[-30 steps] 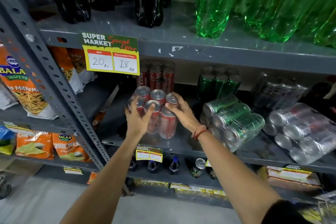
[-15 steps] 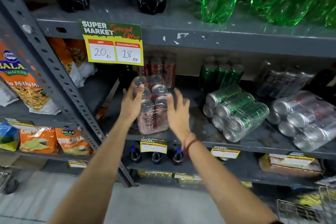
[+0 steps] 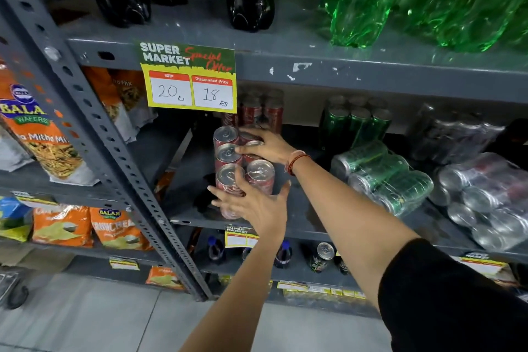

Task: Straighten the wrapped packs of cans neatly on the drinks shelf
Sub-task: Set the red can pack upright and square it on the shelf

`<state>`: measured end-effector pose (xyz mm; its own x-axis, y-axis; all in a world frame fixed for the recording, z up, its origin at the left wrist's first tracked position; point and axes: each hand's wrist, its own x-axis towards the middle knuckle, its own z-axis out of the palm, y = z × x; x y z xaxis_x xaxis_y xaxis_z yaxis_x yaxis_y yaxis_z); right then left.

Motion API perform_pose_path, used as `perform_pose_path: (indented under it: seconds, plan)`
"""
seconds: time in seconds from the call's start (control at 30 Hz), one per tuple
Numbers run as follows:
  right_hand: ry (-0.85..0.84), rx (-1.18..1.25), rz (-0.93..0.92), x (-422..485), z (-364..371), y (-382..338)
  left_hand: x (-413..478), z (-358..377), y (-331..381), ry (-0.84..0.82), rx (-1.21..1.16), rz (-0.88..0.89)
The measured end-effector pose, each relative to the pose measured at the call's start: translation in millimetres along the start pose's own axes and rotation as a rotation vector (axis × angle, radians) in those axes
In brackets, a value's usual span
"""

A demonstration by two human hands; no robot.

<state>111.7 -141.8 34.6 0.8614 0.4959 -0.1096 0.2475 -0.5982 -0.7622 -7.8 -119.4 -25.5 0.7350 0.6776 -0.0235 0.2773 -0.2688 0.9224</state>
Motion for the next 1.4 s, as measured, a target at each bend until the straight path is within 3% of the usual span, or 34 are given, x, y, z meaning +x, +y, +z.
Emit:
perform_pose_path:
  seconds: [0.13, 0.4, 0.63, 0.83, 1.0, 1.13, 1.23, 1.3, 1.4]
  plan:
    - [0.158, 0.089, 0.004, -2.7, 5.1, 13.6, 26.0, -17.7, -14.9, -0.034, -0.001, 0.064]
    - [0.483, 0.209, 0.053, -43.1, 43.8, 24.6, 104.8, -83.5, -25.1, -0.445, 0.1, 0.287]
    - [0.702, 0.097, 0.096, -59.3, 92.1, 5.9, 153.6, -106.9, -16.4, -0.721, 0.177, 0.347]
    - [0.792, -0.012, 0.193, -65.1, 109.4, -6.4, 175.9, -105.3, -14.0, -0.854, 0.247, 0.346]
    - [0.741, -0.108, 0.211, -69.6, 98.3, -9.0, 184.3, -102.7, -17.1, -0.849, 0.373, 0.395]
    - [0.651, 0.026, 0.135, -89.3, 68.5, 3.9, 164.0, -100.2, 7.4, -0.758, 0.738, 0.388]
    - [0.78, 0.069, 0.095, -115.3, 29.8, 19.5, 130.6, -88.2, 51.3, -0.605, 0.901, 0.347]
    - [0.948, 0.057, 0.1, -134.5, -0.3, 33.6, 111.7, -68.9, 79.8, -0.537, 0.849, 0.463]
    - [1.085, -0.034, 0.256, -159.0, -43.9, 65.0, 75.5, -22.2, 114.2, -0.599, 0.634, 0.661]
